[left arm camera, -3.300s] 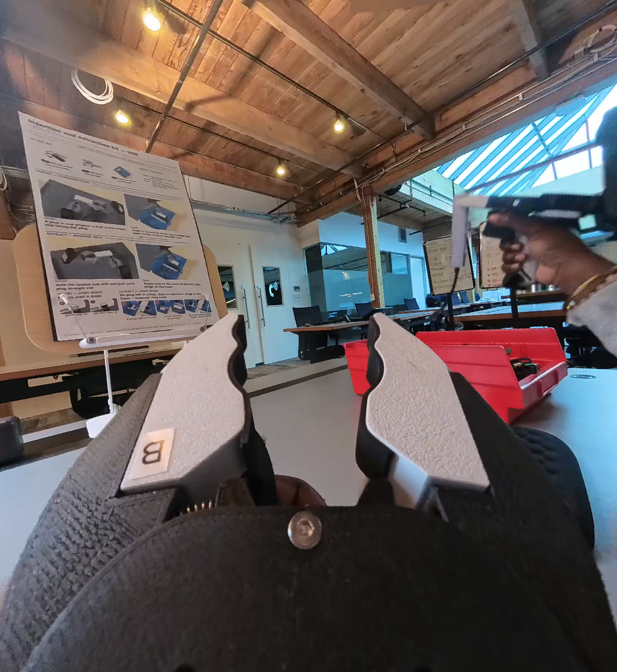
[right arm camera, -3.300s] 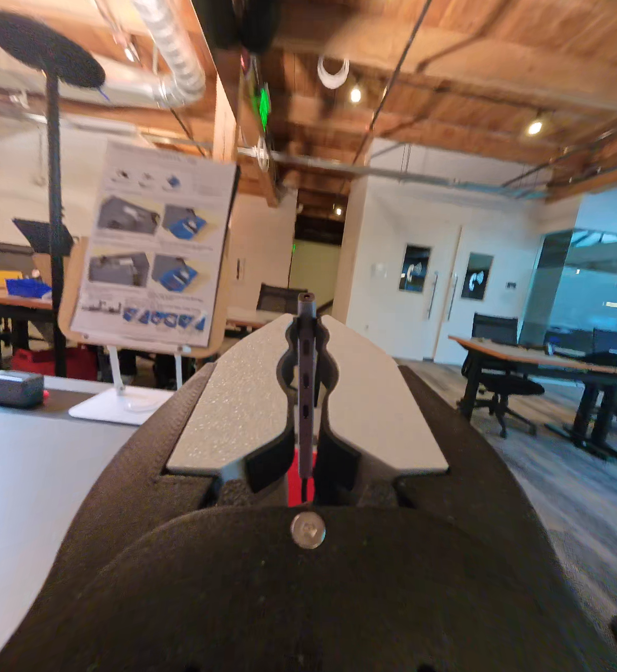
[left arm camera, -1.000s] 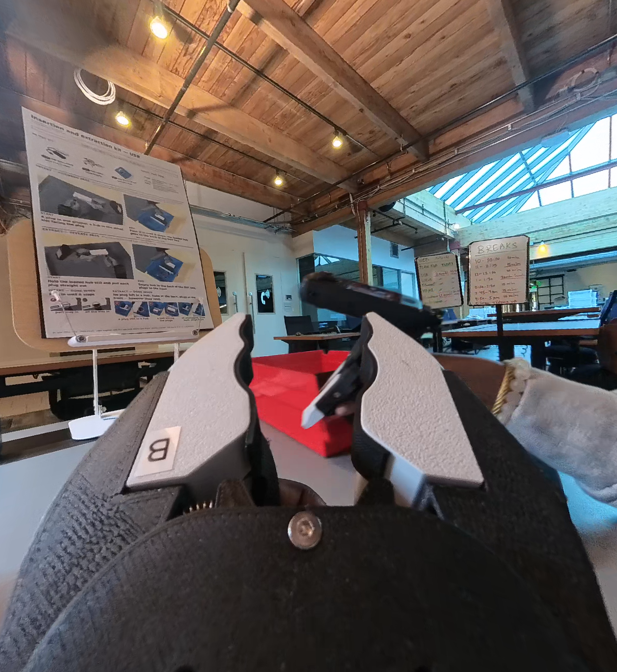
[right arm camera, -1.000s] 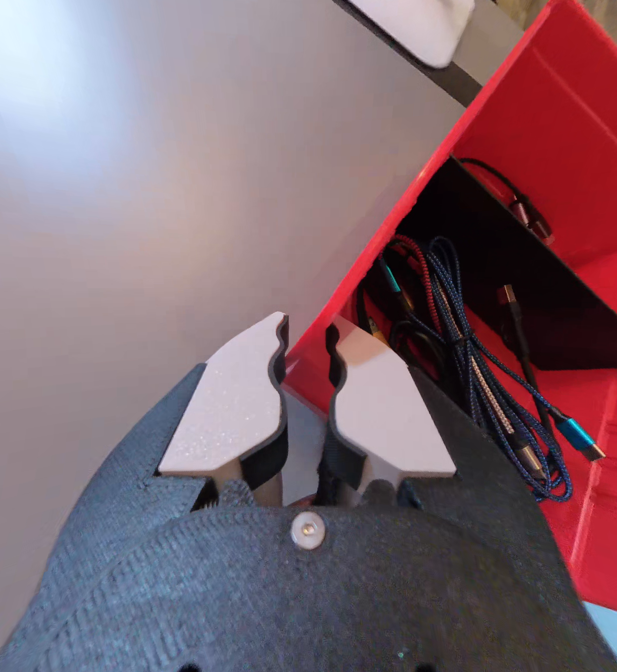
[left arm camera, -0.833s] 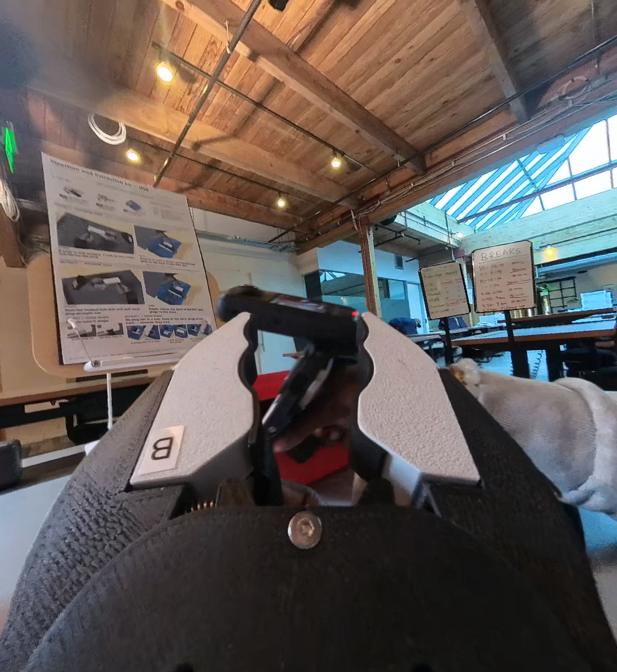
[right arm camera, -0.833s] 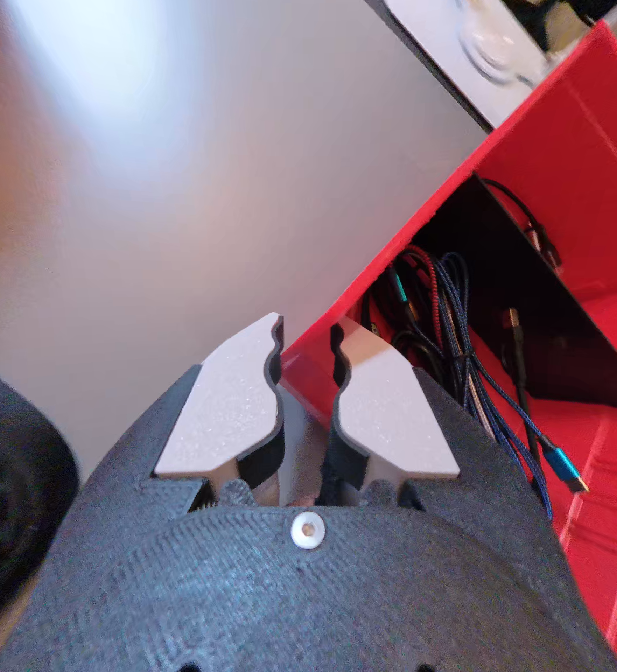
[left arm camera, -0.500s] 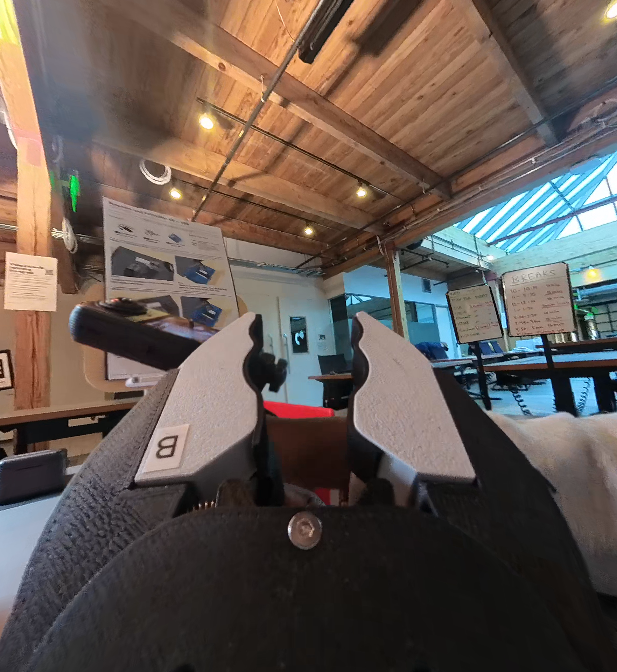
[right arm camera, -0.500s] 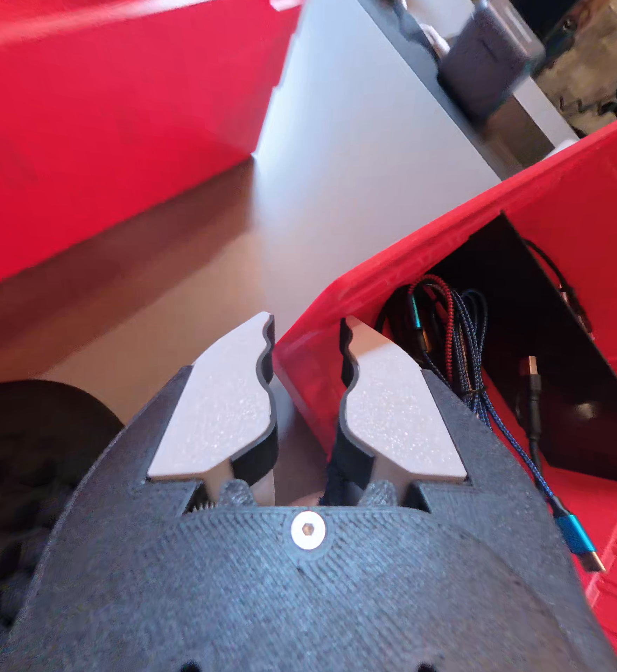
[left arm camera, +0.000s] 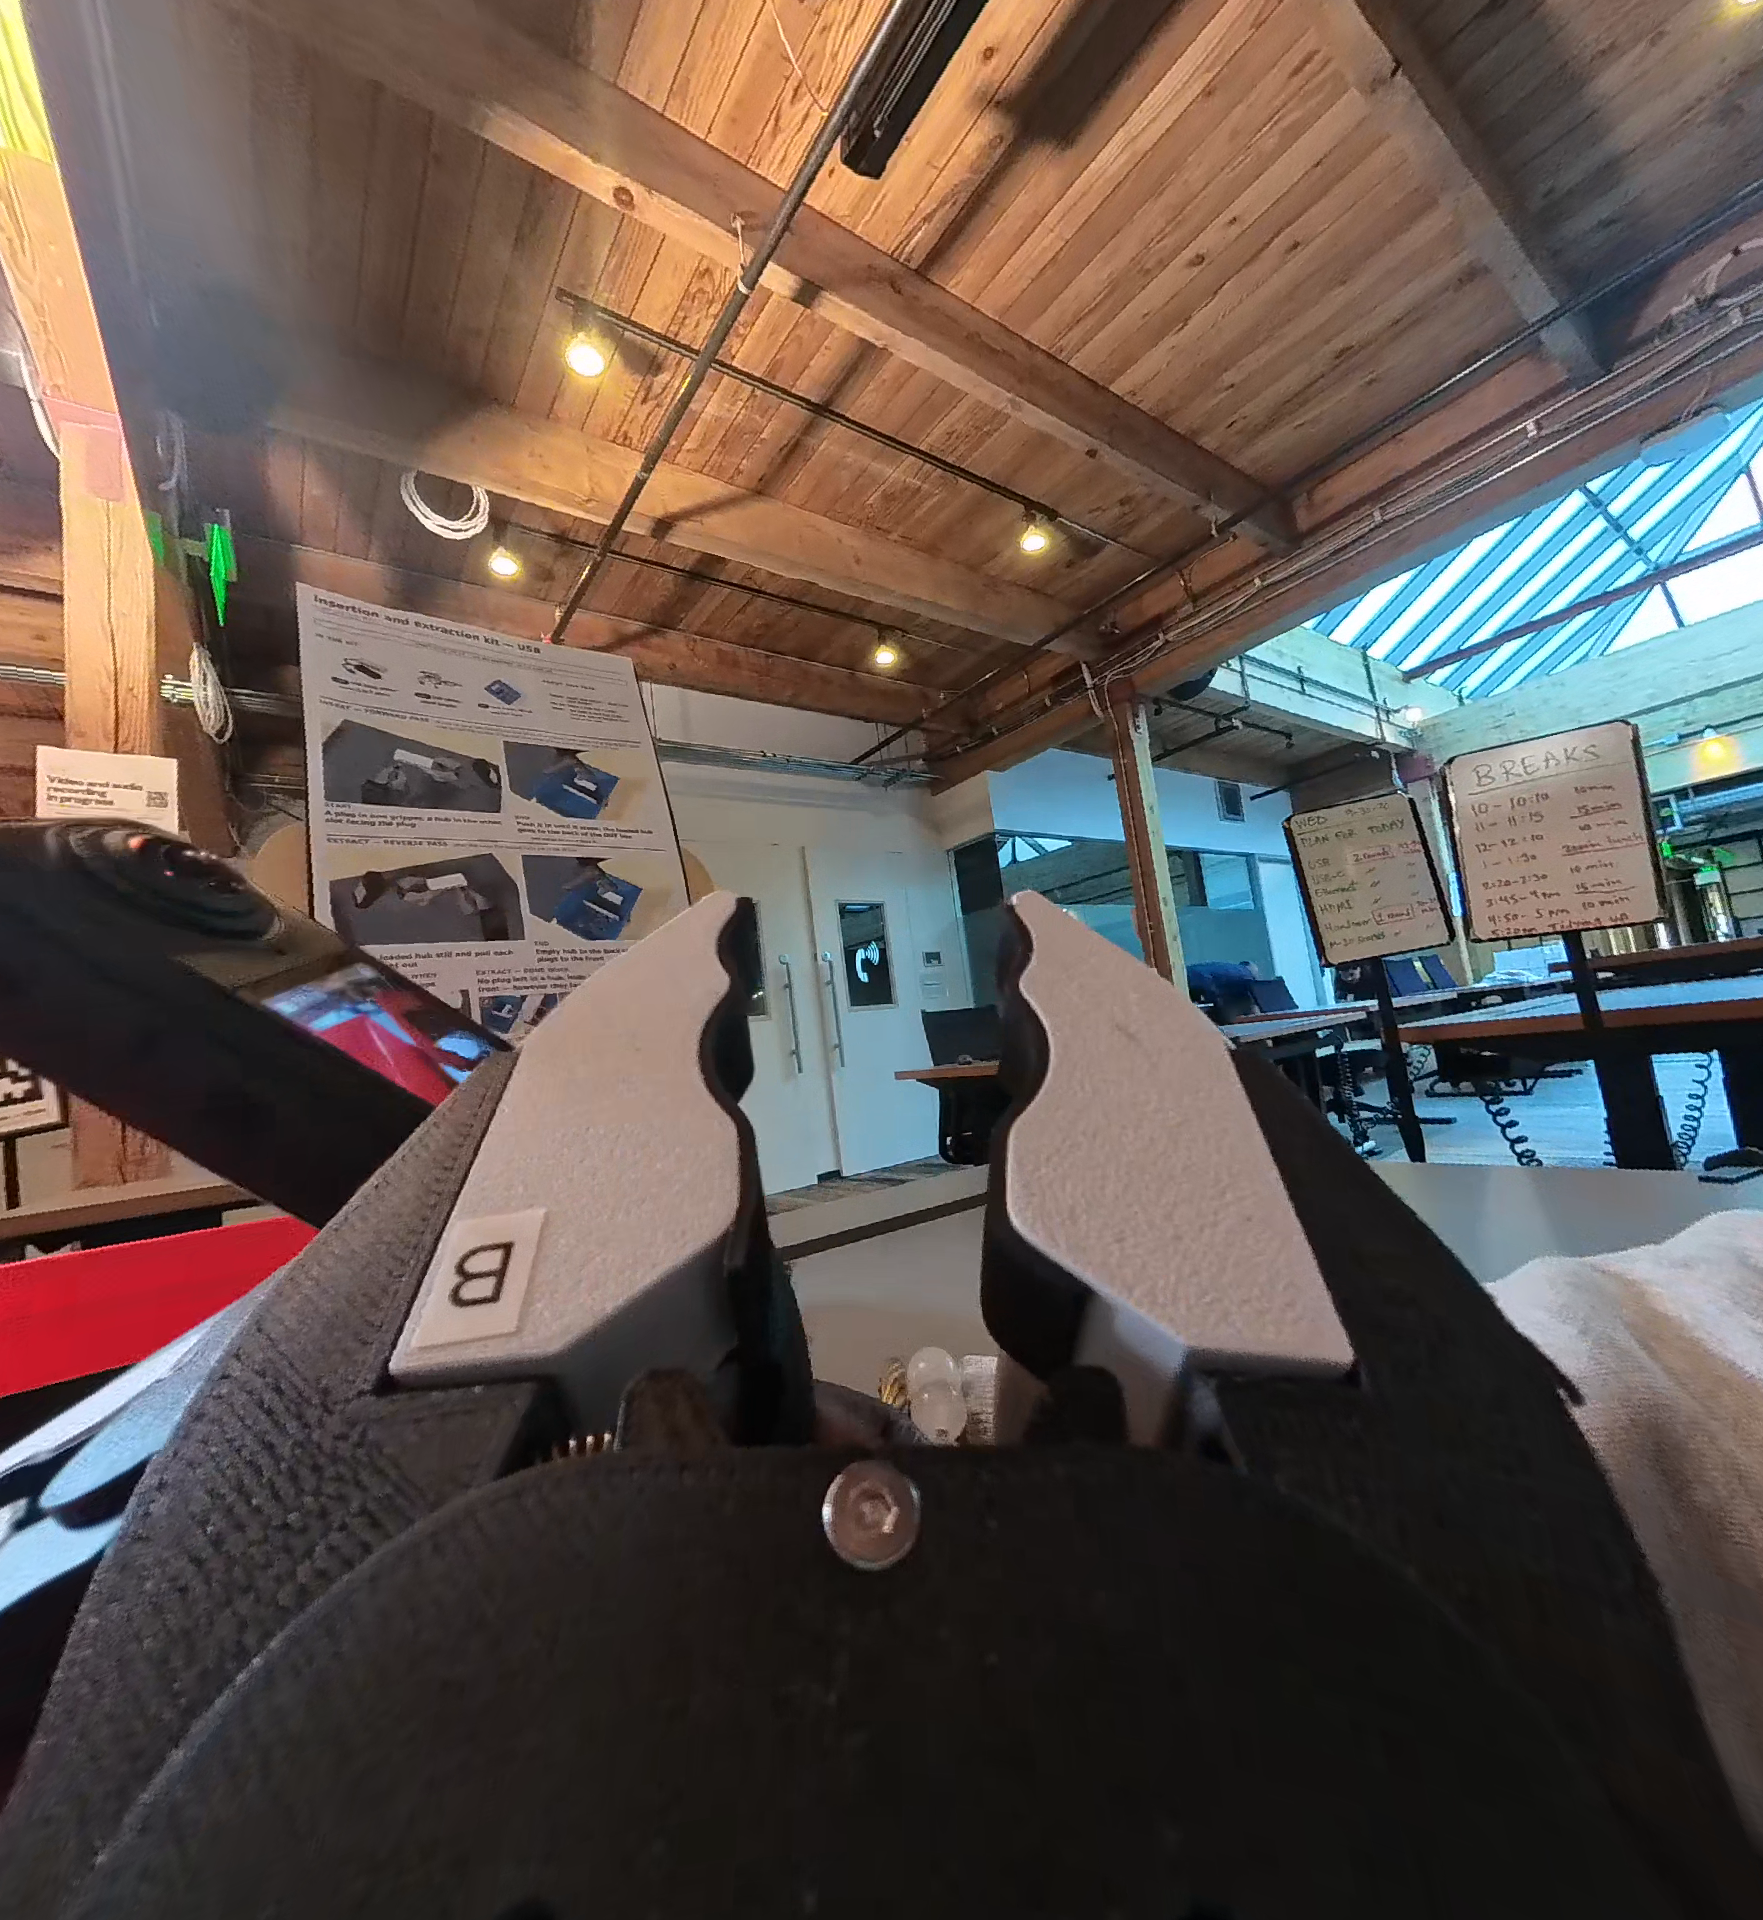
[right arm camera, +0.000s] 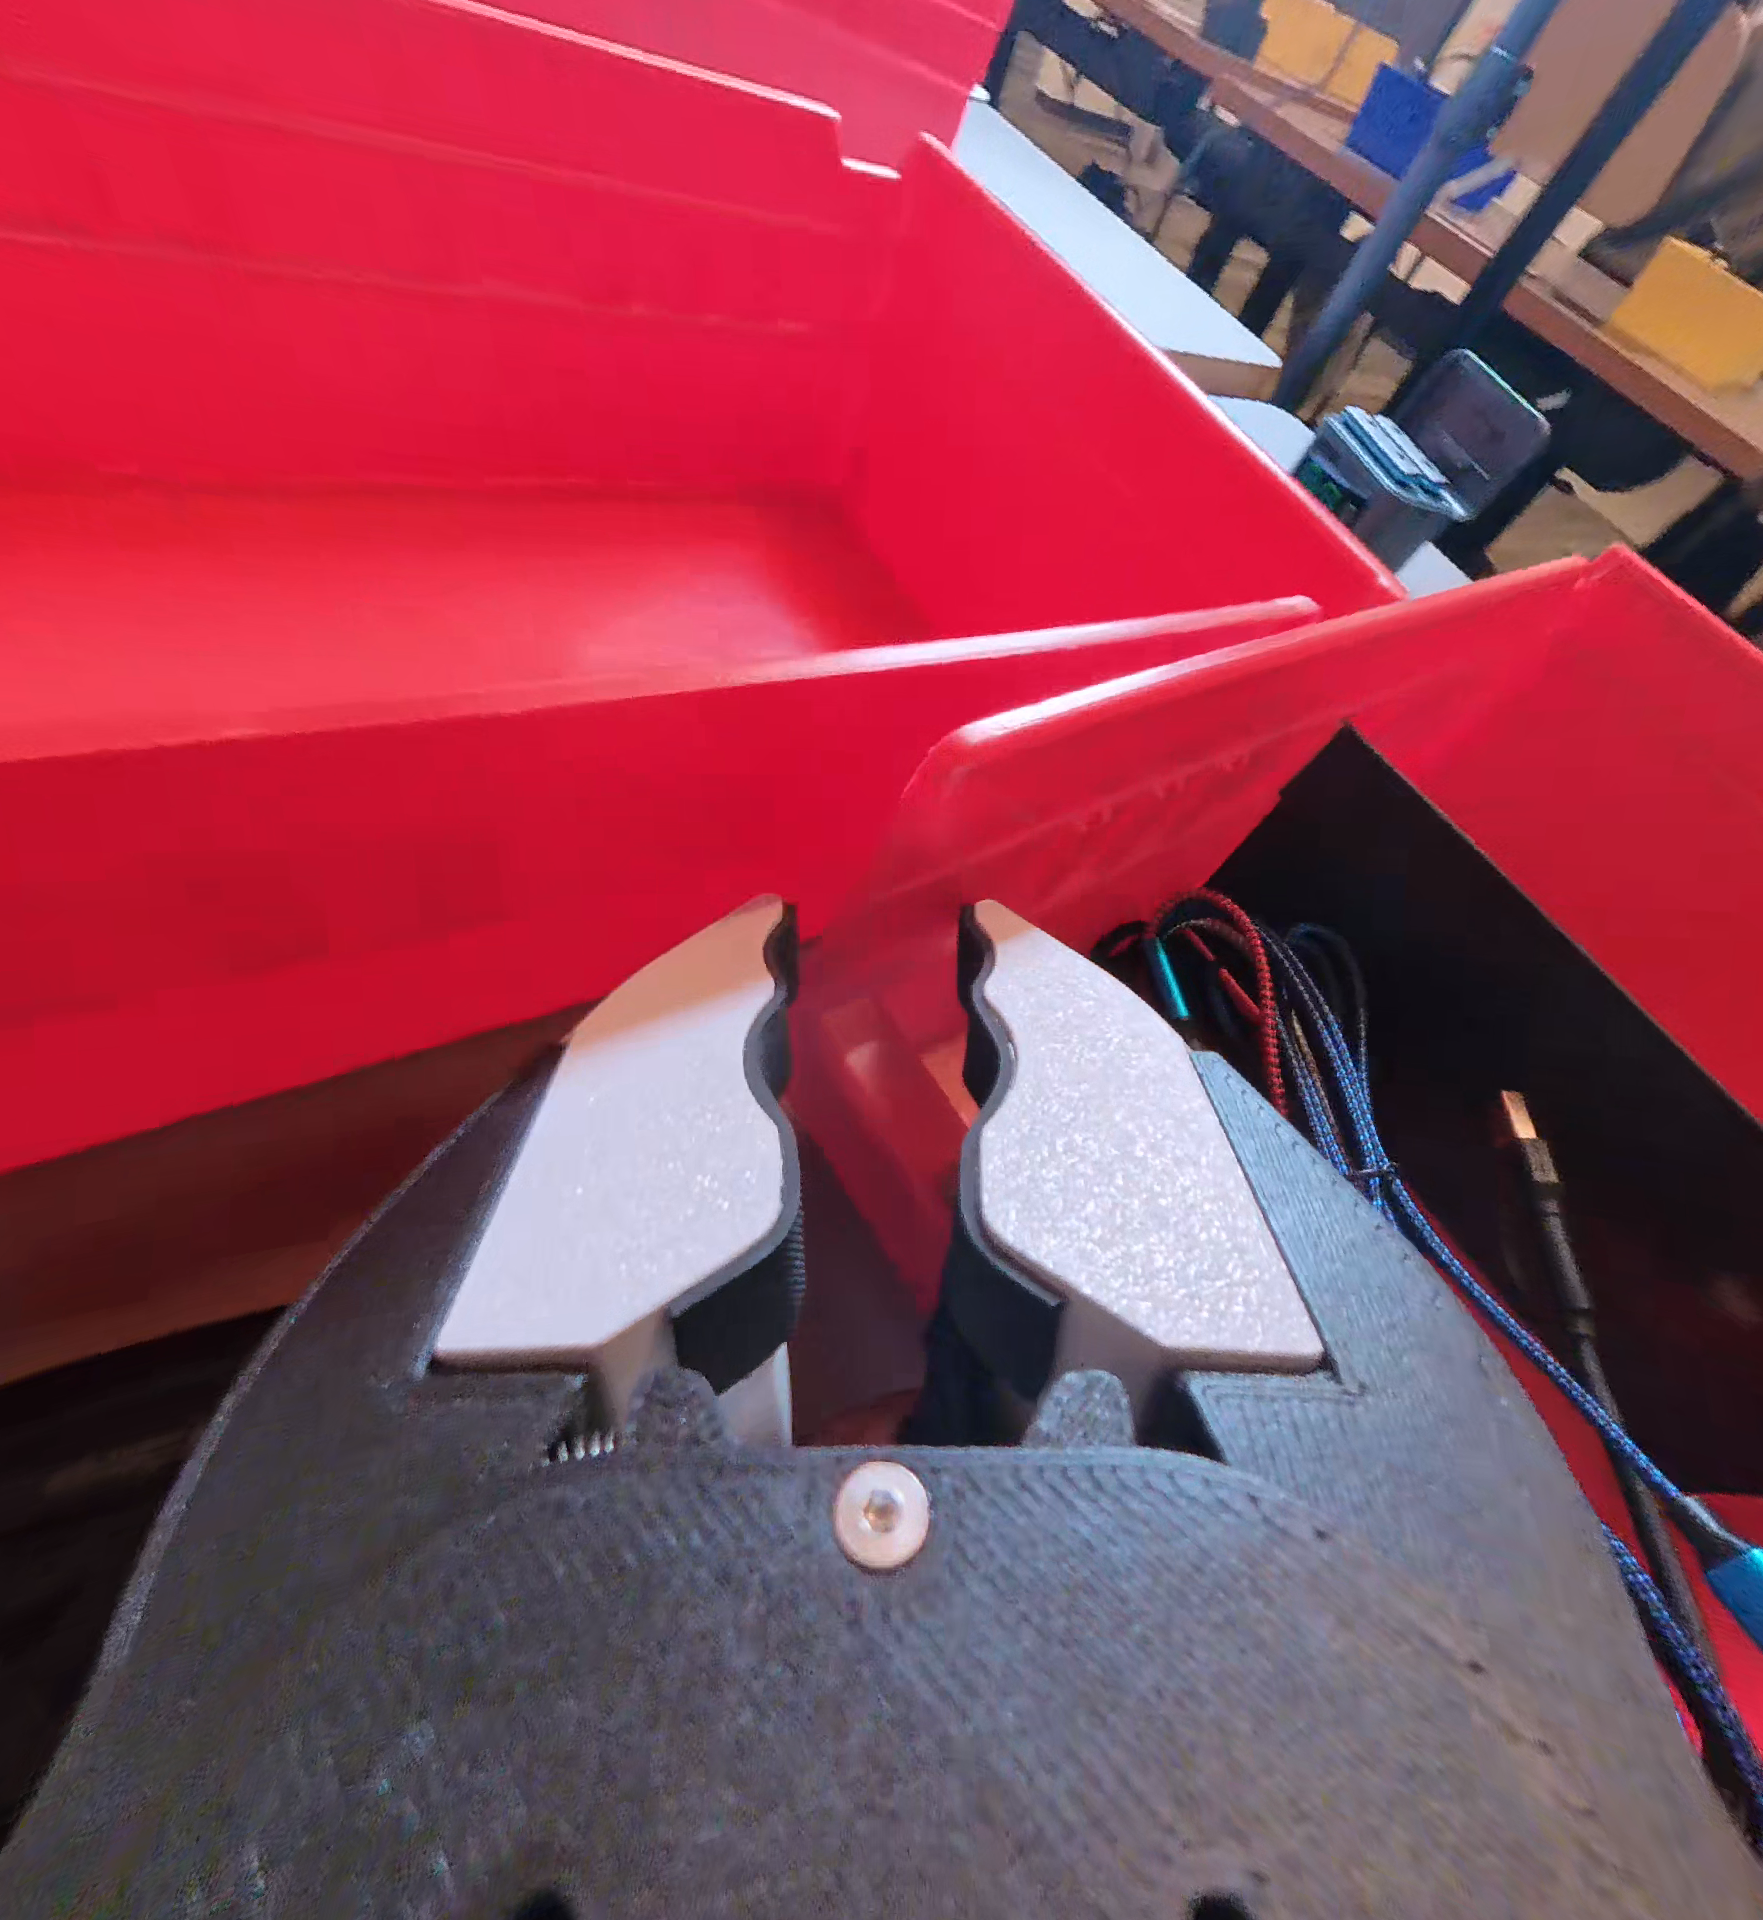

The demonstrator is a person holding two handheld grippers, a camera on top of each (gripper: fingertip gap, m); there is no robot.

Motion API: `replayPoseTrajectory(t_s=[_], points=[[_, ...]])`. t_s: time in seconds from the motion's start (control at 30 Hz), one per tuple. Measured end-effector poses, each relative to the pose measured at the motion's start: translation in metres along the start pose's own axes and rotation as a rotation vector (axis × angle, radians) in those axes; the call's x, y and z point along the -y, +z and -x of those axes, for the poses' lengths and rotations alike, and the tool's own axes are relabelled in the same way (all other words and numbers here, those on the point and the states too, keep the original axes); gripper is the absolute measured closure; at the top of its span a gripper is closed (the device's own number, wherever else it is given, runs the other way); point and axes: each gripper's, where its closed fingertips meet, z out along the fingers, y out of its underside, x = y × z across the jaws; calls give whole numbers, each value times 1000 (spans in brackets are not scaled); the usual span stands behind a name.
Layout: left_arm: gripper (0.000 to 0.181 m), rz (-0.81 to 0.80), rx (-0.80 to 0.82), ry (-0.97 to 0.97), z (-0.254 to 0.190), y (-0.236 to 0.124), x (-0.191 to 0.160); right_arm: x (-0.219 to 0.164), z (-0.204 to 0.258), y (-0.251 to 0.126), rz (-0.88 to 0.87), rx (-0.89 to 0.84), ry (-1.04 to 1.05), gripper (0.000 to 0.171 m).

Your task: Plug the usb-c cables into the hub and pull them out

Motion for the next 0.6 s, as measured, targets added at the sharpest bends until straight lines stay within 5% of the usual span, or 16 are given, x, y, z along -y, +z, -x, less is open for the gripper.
replayPoseTrajectory(t_s=[0.27,0.4,0.5,0.6], points=[[137,14,-10,3,-2,1,-3,6,25,-8,-85,164,-123,141],[136,28,-1,-10,-1,-4,-1,22,15,-19,-189,143,-17,137],[136,-32,65,-12,23,-7,33,53,-8,-44,-365,89,173,121],[136,9,182,109,68,-14,77,74,-8,-71,-512,219,365,107]])
